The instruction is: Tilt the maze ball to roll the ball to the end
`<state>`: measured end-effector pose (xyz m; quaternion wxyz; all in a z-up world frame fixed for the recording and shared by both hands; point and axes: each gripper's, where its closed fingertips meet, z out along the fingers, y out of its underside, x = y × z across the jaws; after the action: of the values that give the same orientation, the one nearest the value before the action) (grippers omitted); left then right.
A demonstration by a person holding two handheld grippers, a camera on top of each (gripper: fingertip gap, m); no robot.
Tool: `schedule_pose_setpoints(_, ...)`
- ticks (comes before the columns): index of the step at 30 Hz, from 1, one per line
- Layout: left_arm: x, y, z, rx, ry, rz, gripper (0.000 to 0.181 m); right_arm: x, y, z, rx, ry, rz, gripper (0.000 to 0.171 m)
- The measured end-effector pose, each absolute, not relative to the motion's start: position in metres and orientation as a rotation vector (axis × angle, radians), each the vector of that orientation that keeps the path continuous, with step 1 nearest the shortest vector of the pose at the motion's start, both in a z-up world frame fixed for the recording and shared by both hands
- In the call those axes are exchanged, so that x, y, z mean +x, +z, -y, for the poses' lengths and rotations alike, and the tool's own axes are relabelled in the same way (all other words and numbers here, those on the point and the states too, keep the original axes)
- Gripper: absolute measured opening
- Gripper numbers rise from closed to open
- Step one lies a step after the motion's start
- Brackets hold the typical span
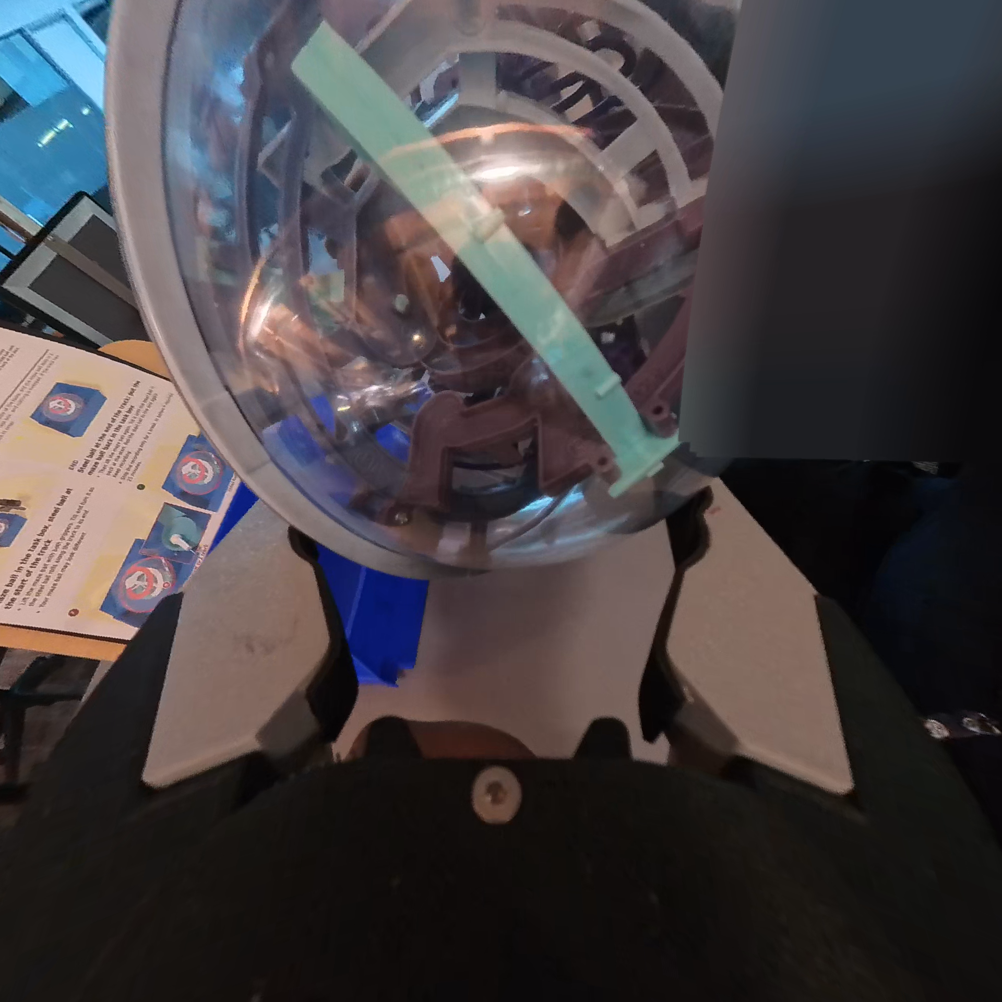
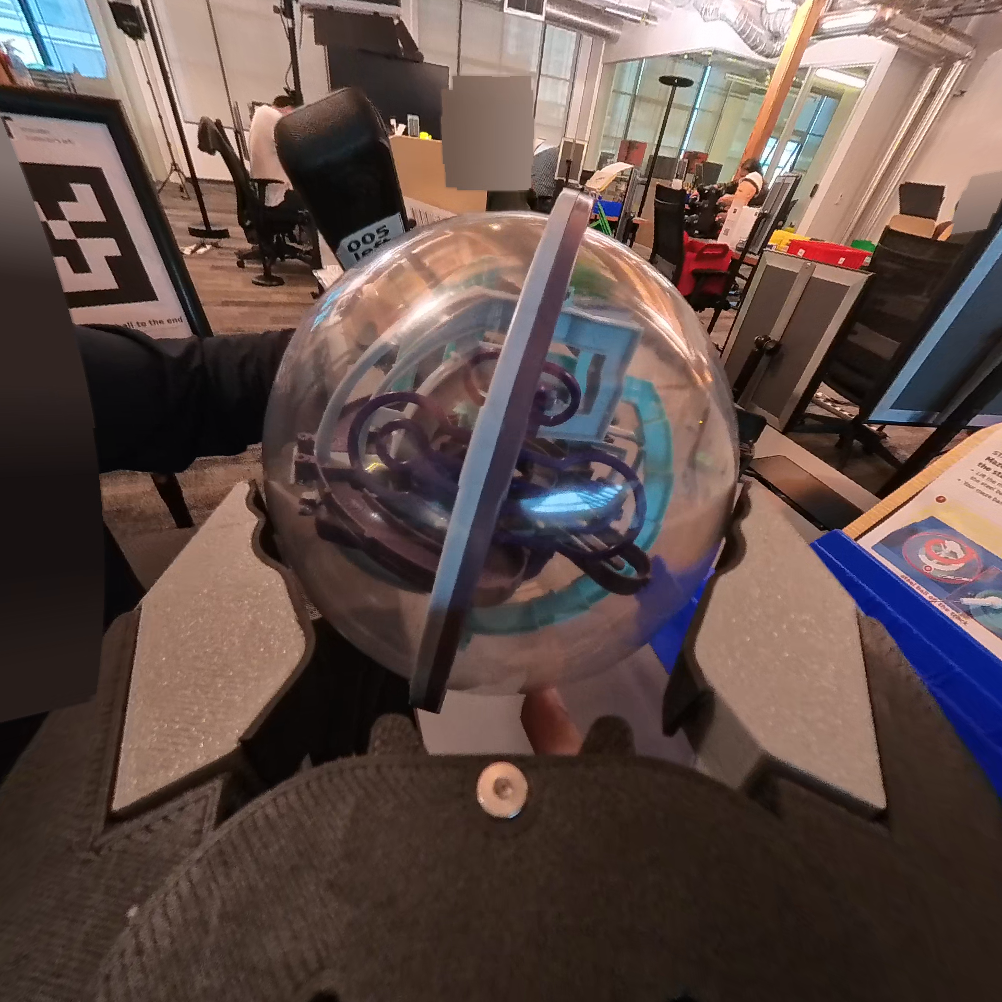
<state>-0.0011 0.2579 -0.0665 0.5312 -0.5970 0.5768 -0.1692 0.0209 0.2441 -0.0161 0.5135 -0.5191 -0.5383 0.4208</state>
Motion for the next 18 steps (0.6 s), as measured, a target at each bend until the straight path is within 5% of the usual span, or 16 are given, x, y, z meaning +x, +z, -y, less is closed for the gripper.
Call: schedule_pose_setpoints(18, 0.005, -0.073, -0.265, -1.402, -0.269, -1.323, 0.136, 0.030, -0.027, -0.250, -1.146, 0.998, 1.396, 0.157)
